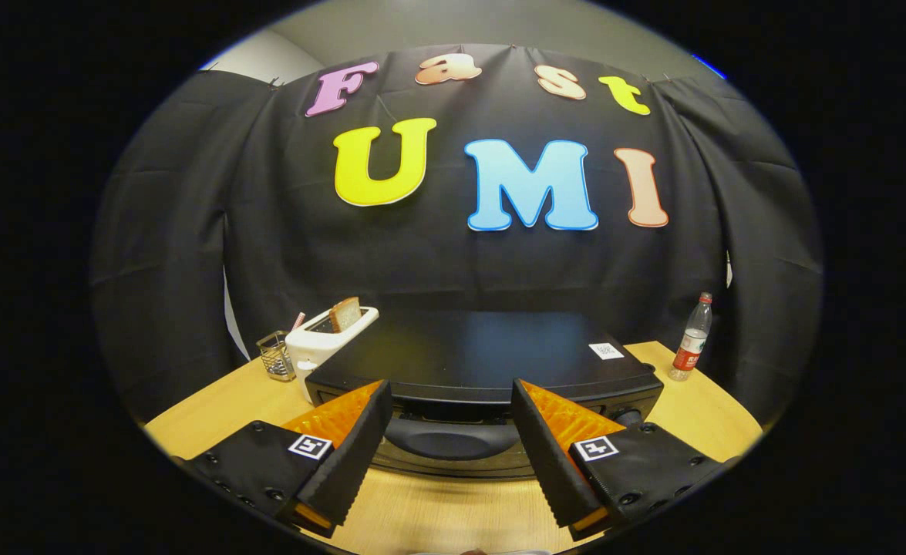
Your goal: Open the toaster oven, put the food inside, and close the toaster oven door.
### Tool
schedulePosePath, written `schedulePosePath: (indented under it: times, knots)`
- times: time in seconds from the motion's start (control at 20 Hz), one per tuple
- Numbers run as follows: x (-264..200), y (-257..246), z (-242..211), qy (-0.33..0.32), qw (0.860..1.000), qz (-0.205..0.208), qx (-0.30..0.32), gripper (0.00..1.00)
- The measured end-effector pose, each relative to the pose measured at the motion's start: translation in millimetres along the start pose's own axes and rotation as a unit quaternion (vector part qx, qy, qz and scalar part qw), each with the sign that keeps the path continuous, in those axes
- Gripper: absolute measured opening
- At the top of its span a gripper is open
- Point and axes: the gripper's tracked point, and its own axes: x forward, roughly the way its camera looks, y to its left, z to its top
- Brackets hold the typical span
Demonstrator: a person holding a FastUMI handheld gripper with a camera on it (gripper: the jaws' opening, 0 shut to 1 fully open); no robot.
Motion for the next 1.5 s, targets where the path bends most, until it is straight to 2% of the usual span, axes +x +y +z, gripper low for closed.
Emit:
schedulePosePath:
  times: [0.25,0.7,1.5]
  knots:
    - [11.2,0.3,-17.8,0.023,1.0,-0.013,0.003,0.98]
    - [16.9,0.0,-17.1,0.009,1.0,-0.022,0.004,0.99]
    - [-34.8,5.5,-54.9,0.043,0.999,-0.01,0.001,0.99]
